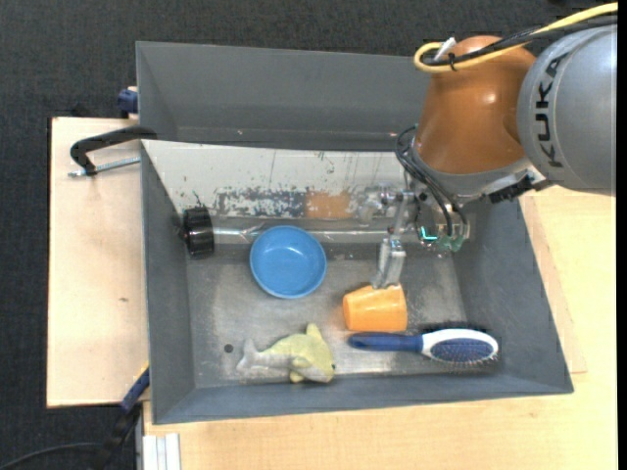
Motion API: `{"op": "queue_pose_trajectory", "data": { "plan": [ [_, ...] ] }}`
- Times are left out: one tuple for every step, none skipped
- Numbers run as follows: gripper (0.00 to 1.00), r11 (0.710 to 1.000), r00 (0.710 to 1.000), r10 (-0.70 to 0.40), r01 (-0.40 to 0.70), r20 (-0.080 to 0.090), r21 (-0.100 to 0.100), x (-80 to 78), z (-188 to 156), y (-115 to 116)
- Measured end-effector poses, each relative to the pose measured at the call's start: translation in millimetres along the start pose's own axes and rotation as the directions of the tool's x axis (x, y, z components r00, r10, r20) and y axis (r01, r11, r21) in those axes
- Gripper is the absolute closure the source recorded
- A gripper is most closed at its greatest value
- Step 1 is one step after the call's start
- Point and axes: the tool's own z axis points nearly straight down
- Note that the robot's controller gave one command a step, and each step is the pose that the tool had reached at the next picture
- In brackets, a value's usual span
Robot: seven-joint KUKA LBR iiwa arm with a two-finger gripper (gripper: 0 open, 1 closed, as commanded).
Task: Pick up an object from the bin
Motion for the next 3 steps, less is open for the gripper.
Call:
{"op": "queue_pose_trajectory", "data": {
  "plan": [
    [0.00,0.999,0.999,-0.051,0.051,-0.002,0.001,58.7,104,-44],
    [1.00,0.999,0.999,-0.054,0.054,0.010,0.001,54.7,99,-42],
    [1.00,0.998,0.997,-0.070,0.070,0.021,0.002,30.4,-56,-28]
  ]
}}
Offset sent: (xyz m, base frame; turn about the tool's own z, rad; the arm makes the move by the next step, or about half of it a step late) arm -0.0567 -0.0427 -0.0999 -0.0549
